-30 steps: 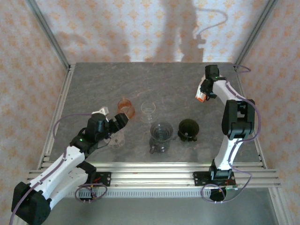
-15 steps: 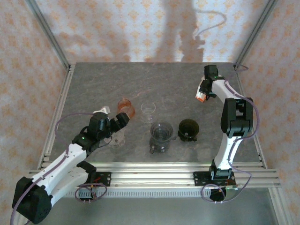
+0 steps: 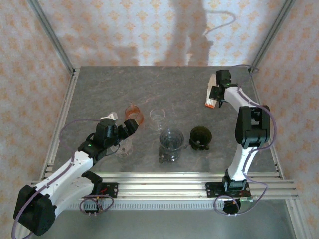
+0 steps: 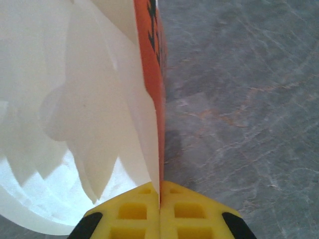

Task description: Place the coffee filter in the dripper

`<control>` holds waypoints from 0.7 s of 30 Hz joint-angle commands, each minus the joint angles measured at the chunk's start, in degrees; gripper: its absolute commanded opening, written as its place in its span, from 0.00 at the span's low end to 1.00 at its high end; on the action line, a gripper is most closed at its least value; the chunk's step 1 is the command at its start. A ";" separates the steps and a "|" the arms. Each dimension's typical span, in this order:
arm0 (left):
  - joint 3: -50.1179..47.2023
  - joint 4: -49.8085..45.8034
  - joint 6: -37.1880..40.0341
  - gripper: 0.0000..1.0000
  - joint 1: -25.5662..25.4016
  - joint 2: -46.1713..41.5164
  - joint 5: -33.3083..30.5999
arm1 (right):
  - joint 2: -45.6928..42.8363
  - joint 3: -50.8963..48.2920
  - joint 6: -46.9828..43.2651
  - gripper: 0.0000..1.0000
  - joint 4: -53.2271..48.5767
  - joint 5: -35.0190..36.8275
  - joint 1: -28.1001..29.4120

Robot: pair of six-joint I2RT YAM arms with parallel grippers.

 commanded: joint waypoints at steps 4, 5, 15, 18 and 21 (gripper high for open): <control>1.40 1.43 0.73 0.89 -0.22 -0.01 0.60 | -3.63 -1.26 -8.60 0.01 1.85 -5.29 3.64; 1.43 1.40 0.64 0.90 -0.21 -0.04 0.64 | -3.63 -1.54 -9.28 0.01 2.01 -6.47 3.99; 1.23 1.15 0.55 0.89 -0.25 -0.45 0.57 | -0.56 -1.00 -10.61 0.01 0.70 -6.49 6.92; 1.24 1.07 0.52 0.90 -0.28 -0.45 0.51 | -0.29 -1.56 -10.44 0.02 0.69 -6.09 7.19; 1.06 1.57 0.24 0.89 -0.23 -0.45 0.60 | -0.20 -2.32 -10.07 0.02 1.15 -5.81 7.28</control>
